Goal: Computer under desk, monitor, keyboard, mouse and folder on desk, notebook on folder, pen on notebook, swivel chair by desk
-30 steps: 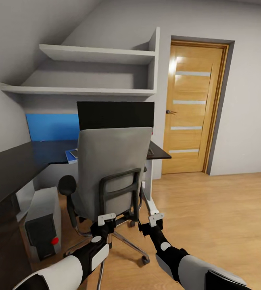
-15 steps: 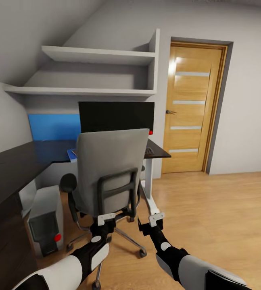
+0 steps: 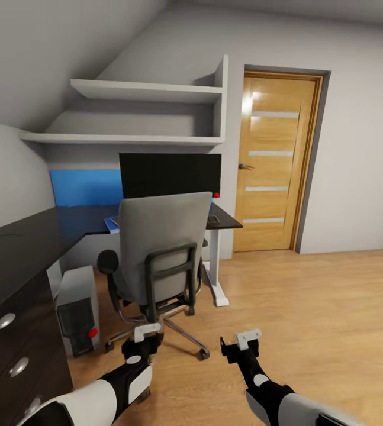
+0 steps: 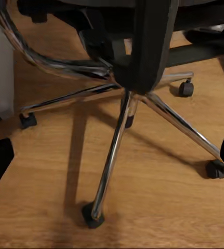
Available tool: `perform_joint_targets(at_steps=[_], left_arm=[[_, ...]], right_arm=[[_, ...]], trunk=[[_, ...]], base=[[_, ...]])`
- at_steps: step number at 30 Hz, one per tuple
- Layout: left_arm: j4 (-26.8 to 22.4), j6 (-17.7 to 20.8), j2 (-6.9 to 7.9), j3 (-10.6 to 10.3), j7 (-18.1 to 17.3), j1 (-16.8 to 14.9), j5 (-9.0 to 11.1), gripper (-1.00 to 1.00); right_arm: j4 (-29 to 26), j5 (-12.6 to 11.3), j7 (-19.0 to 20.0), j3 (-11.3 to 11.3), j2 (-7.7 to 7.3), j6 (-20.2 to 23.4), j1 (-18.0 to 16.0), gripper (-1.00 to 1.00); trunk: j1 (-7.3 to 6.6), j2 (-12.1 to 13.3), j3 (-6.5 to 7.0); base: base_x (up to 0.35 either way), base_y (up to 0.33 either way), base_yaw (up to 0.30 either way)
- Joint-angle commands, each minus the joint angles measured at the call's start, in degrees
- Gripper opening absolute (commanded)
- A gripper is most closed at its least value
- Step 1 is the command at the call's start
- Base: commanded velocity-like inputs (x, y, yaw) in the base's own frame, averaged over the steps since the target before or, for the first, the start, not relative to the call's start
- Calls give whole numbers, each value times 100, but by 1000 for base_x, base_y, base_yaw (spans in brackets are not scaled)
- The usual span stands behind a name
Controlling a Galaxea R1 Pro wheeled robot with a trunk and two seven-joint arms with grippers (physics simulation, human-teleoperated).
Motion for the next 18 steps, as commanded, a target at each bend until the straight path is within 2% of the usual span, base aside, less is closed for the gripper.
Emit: perform_joint_targets(at_steps=[1, 4, 5, 9, 12, 18], left_arm=[[65, -20, -2, -51, 25, -5, 60, 100], [268, -31, -4, -46, 27, -5, 135, 100], [390, -36, -4, -45, 27, -5, 200, 100], [543, -29, -3, -43, 36, 3, 348, 100], [579, -16, -4, -42, 45, 72, 390, 100], [611, -7, -5, -43, 36, 464, 419, 100]], right_arm=[[1, -63, -46, 60, -32, -3, 27, 100], [11, -185, -46, 63, -135, -7, 115, 100], [15, -236, -46, 64, -198, -14, 176, 100], [22, -305, -46, 60, -298, -116, 334, 100], [27, -347, -46, 58, -326, -216, 450, 100], [31, -462, -46, 72, -359, -430, 814, 100]], trunk=[[-28, 38, 12], [-93, 159, 66], [-115, 199, 84], [-203, 359, 156], [-269, 479, 210], [-401, 720, 318]], base=[[-312, -16, 0], [-231, -10, 0], [-119, -5, 0], [-68, -3, 0], [-25, -1, 0], [-7, 0, 0]])
